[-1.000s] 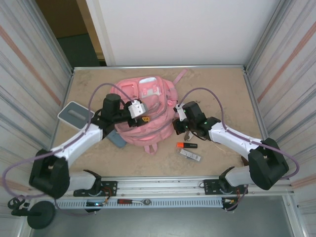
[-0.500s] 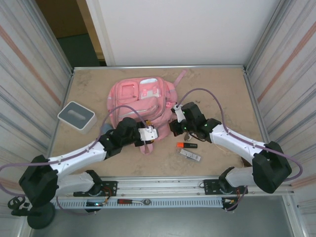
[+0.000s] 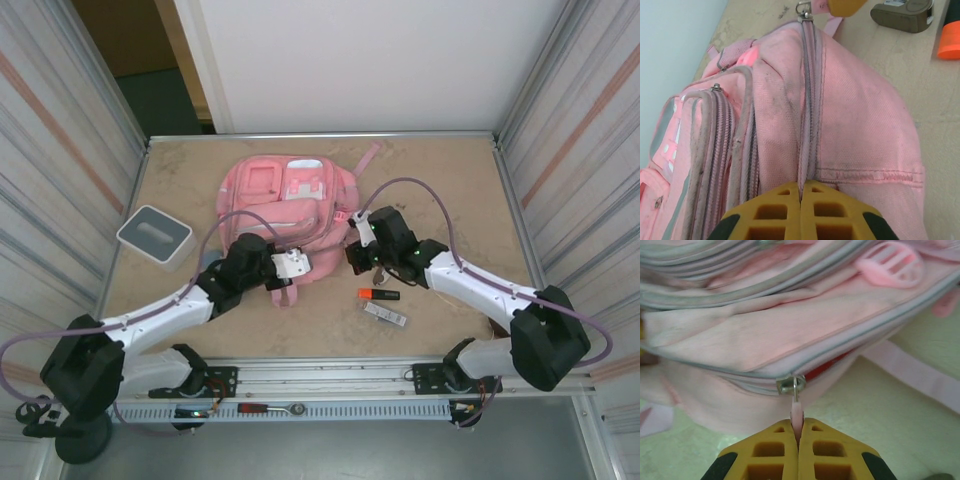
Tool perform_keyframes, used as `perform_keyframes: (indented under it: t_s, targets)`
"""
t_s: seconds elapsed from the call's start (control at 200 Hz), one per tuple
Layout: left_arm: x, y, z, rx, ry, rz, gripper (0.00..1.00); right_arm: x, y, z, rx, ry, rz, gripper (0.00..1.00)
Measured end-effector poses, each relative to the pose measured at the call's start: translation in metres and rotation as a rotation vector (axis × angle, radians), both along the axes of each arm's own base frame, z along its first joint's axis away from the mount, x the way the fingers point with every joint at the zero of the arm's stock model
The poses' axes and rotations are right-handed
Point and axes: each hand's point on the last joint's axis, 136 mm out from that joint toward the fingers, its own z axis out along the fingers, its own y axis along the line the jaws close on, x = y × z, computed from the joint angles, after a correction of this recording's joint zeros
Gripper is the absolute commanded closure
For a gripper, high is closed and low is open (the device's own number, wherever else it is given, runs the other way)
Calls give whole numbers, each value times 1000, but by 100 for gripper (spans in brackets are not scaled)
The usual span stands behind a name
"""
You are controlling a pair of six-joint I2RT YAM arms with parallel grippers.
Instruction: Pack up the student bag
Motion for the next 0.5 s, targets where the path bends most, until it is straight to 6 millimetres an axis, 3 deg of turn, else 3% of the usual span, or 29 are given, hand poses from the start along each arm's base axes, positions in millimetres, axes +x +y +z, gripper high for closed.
perform_keyframes:
  t_s: [0.266, 0.501]
  targets:
    - [-5, 21, 9, -86, 1, -14, 100, 37, -23, -16, -29, 25, -106, 100]
    - [-8, 22, 12, -127, 10, -37, 100, 64, -33, -28, -26, 63, -153, 100]
